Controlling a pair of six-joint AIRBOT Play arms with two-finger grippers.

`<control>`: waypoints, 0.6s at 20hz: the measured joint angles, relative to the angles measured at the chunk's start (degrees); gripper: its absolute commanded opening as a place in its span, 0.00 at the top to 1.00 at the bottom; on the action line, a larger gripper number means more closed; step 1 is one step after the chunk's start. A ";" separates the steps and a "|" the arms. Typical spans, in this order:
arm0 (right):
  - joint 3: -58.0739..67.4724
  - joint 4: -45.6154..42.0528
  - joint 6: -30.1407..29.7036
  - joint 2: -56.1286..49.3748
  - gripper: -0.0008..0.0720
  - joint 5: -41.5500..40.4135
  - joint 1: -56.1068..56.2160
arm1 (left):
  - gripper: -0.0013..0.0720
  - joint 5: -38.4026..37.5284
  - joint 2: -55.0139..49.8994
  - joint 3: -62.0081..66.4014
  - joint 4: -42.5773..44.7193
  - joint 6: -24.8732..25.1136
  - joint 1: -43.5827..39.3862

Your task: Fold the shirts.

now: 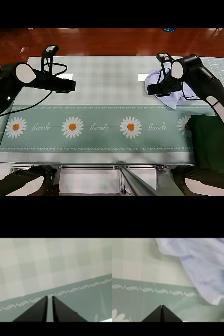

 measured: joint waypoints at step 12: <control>1.31 -17.35 8.33 -3.37 0.42 -14.27 -16.26 | 0.29 -3.23 -1.36 -2.56 2.97 -3.45 14.56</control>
